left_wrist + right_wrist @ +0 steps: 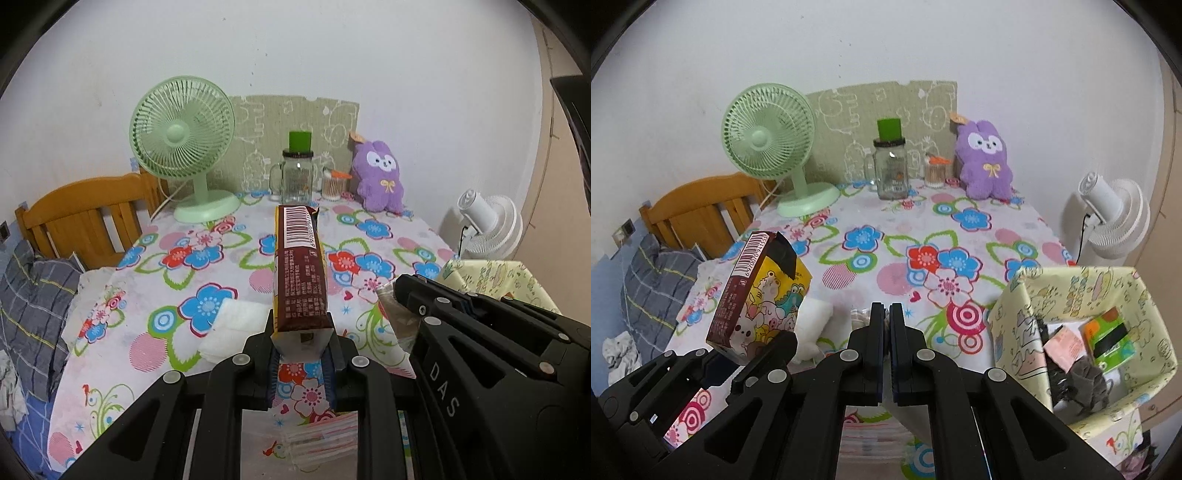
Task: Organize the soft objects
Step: 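Carry the brown snack box with the left tool while the right tool carries the juice box to the box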
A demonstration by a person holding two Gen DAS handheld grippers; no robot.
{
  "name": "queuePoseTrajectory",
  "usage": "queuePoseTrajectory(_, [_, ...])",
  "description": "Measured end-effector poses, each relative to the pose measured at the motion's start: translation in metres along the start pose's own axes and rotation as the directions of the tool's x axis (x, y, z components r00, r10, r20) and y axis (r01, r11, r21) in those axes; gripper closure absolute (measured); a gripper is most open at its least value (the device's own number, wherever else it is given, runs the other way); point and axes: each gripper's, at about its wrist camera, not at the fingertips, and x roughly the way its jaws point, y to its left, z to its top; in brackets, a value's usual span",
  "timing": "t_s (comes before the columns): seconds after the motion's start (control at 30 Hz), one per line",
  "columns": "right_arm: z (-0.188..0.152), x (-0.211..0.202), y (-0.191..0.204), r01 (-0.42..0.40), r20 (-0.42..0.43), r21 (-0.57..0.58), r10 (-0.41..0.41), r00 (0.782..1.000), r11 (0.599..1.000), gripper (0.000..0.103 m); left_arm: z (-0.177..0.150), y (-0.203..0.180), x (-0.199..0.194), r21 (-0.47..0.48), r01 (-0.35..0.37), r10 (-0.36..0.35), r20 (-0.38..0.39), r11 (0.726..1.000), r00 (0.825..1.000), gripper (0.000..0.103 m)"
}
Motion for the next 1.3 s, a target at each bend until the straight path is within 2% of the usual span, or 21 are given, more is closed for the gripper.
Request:
queuePoseTrajectory(0.37, [0.012,-0.032,0.002,-0.015,0.064,-0.006,0.016,0.998,1.0,0.098,0.013,-0.006,-0.027,0.01,-0.013,0.013,0.06,1.0,0.998,0.085])
queuePoseTrajectory(0.67, [0.016,-0.044,-0.012,-0.005,0.087,-0.004,0.006,0.996,1.0,0.098,0.017,-0.022,-0.03,0.018,0.002,-0.003,0.077,1.0,0.997,0.085])
queuePoseTrajectory(1.3, [0.024,-0.051,-0.073,0.049,0.112,0.028,-0.052,0.992,0.998,0.098,0.029,-0.079,-0.017,0.065,0.05,-0.056,0.088,0.997,0.995,0.085])
